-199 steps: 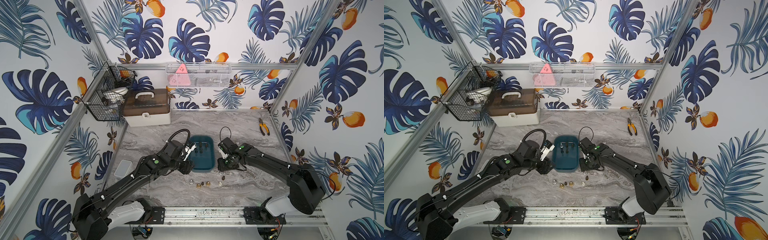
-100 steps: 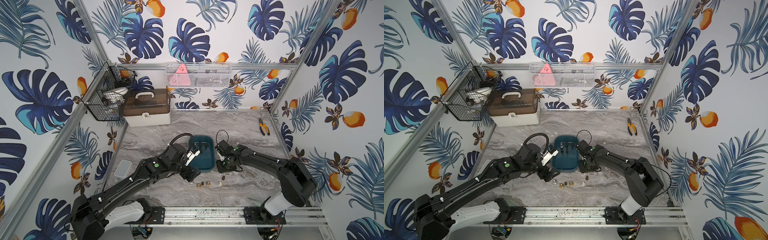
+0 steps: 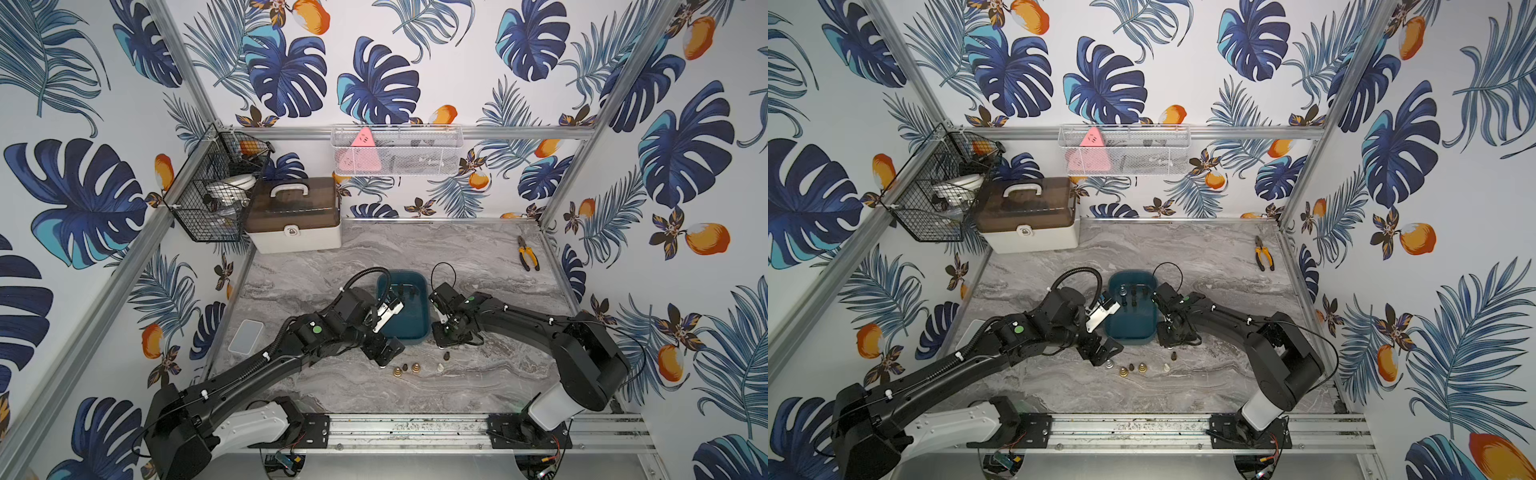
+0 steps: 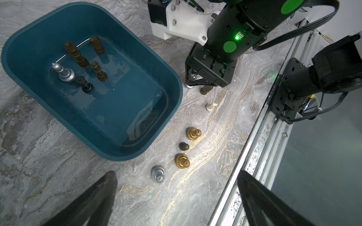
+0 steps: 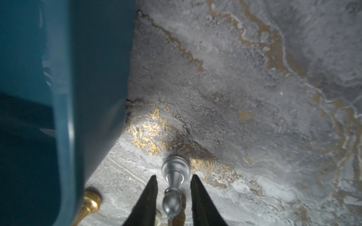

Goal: Put the chess pieces into the storage box
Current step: Pick up the chess piece at the center of the board.

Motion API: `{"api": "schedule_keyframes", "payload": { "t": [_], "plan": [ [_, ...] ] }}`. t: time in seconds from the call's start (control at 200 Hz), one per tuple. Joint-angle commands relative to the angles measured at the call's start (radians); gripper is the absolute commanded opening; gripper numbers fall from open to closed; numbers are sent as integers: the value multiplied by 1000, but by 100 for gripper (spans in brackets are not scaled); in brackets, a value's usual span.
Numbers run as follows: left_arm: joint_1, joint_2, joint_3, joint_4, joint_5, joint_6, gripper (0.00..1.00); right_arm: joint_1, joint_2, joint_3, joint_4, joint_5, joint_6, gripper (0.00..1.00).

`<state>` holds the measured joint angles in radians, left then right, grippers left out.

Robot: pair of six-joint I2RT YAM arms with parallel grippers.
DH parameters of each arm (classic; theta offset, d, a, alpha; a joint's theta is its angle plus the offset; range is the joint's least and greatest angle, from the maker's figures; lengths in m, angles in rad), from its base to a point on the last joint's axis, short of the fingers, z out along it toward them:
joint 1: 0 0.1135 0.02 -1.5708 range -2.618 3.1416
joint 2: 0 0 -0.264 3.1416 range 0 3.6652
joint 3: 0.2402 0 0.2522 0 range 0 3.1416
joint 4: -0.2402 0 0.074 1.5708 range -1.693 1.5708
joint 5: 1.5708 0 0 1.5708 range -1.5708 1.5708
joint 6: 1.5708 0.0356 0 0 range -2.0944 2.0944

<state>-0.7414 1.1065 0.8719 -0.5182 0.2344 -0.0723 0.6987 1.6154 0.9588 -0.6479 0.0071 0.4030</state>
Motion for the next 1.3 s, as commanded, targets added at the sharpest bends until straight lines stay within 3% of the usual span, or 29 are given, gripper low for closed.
{"api": "schedule_keyframes", "payload": {
  "t": [0.0,0.4,0.615,0.906,1.066,1.296],
  "plan": [
    [-3,5,12,3,-2,22,99,1,4,-3,22,12,-2,30],
    [-6,36,24,-15,-39,14,99,1,-4,-7,23,17,-6,16],
    [-6,43,33,-25,-47,10,99,2,-28,16,-9,32,-10,15],
    [15,-5,22,11,-84,-23,99,0,-60,208,-80,117,-40,15],
    [50,-20,24,8,-120,-46,99,13,21,327,-15,40,-61,15],
    [83,-73,3,21,-163,-63,99,52,202,490,5,89,-95,16]
  ]
}}
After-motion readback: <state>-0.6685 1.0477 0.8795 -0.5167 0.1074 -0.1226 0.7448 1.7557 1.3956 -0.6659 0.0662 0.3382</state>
